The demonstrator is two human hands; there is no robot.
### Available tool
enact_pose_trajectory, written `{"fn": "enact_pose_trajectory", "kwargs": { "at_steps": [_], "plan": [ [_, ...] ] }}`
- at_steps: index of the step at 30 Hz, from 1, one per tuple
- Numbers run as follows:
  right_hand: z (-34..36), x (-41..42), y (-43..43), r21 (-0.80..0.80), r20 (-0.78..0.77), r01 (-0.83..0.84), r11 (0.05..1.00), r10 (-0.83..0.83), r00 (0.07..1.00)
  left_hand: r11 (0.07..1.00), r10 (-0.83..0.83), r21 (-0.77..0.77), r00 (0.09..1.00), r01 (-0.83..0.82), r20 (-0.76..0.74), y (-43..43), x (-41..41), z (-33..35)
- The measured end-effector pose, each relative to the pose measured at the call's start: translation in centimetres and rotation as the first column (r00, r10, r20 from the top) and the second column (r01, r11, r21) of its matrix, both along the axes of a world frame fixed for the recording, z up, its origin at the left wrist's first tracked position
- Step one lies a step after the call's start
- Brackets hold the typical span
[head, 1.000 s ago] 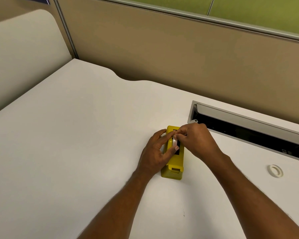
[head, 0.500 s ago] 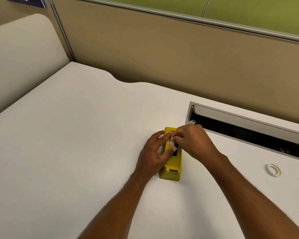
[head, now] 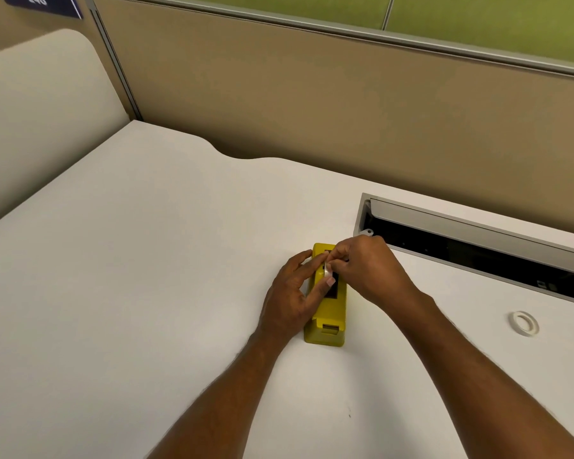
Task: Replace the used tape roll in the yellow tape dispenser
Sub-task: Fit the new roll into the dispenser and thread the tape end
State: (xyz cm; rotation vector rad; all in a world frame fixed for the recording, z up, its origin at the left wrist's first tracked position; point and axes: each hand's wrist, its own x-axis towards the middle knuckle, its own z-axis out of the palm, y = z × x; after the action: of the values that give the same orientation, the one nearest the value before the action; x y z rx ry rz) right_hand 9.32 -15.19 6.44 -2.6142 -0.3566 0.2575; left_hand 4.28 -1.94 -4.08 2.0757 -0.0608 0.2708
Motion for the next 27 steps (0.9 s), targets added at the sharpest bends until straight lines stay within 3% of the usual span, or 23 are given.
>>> {"fn": "enact_pose_trajectory", "kwargs": {
  "at_steps": [27],
  "plan": [
    [0.08,0.42,0.25,0.008,-0.035,0.025,1.0,-0.024,0.999,0.999,-0.001,-0.051,1.0,0.001,0.006,-0.13,-0.01,0.3]
  ]
}}
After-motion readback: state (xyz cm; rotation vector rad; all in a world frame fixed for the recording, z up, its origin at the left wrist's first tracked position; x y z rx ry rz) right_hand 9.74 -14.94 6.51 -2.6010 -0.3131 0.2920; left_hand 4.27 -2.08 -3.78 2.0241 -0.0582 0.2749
